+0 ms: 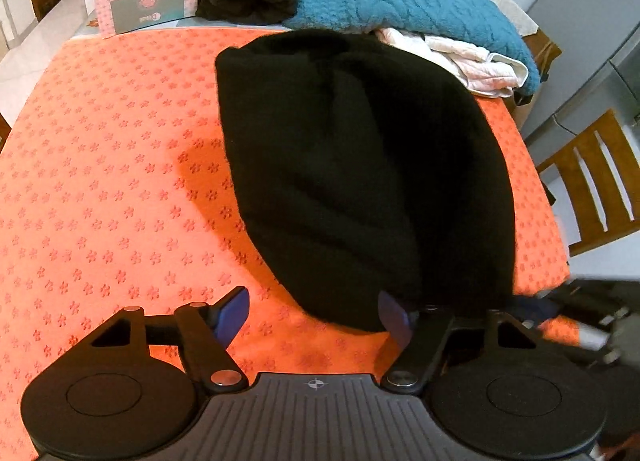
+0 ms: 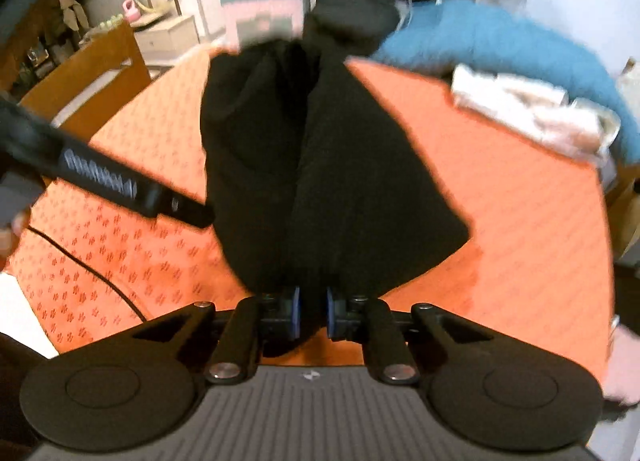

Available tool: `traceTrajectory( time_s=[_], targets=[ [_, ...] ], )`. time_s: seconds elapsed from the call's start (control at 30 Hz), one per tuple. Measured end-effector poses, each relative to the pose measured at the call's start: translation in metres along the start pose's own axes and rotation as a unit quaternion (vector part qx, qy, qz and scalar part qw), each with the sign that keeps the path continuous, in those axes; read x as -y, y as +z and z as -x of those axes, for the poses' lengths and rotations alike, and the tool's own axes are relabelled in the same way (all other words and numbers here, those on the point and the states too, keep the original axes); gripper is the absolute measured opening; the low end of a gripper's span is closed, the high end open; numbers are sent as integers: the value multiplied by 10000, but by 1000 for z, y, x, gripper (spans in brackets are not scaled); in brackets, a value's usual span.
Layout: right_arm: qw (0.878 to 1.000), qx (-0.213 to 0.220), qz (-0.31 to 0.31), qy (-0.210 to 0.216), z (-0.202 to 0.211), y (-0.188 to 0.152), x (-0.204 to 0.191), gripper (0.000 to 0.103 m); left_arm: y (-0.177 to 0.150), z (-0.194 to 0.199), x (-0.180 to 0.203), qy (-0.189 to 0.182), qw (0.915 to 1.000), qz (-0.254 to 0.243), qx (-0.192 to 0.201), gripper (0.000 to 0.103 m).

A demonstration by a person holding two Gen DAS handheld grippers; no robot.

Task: Fold clothes
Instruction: 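Lower the black garment onto the tablecloth and open the right gripper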

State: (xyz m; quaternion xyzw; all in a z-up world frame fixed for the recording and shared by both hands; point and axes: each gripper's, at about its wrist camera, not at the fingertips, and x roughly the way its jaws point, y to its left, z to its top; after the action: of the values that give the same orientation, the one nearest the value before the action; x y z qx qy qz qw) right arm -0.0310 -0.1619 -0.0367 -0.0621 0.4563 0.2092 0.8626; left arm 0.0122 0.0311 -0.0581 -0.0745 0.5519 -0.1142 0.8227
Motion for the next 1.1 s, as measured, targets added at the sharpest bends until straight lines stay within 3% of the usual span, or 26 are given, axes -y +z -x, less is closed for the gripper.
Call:
traceTrajectory(
  time_s=[0.17, 0.33, 0.6, 0.87, 1.0, 1.1],
  targets=[
    [9990, 404, 140, -150, 24, 33, 28, 13, 10, 0, 2, -26, 10000, 4, 70, 73],
    [9974, 634, 256, -207, 17, 78, 61, 13, 24, -5, 11, -32, 9996, -234, 126, 74],
    [9962, 424, 642, -403, -44, 136, 100, 12, 42, -29, 36, -10, 9950, -994, -15, 81],
    [9981, 45, 289, -539, -110, 157, 158, 14, 46, -58, 54, 152, 9887, -1457, -309, 92],
    [9985, 40, -234, -490, -117, 157, 184, 21, 45, -66, 61, 226, 9846, -1685, -401, 99],
    [9990, 66, -267, -358, -102, 146, 177, 41, 43, -69, 67, 245, 9819, -1827, -443, 103]
  ],
)
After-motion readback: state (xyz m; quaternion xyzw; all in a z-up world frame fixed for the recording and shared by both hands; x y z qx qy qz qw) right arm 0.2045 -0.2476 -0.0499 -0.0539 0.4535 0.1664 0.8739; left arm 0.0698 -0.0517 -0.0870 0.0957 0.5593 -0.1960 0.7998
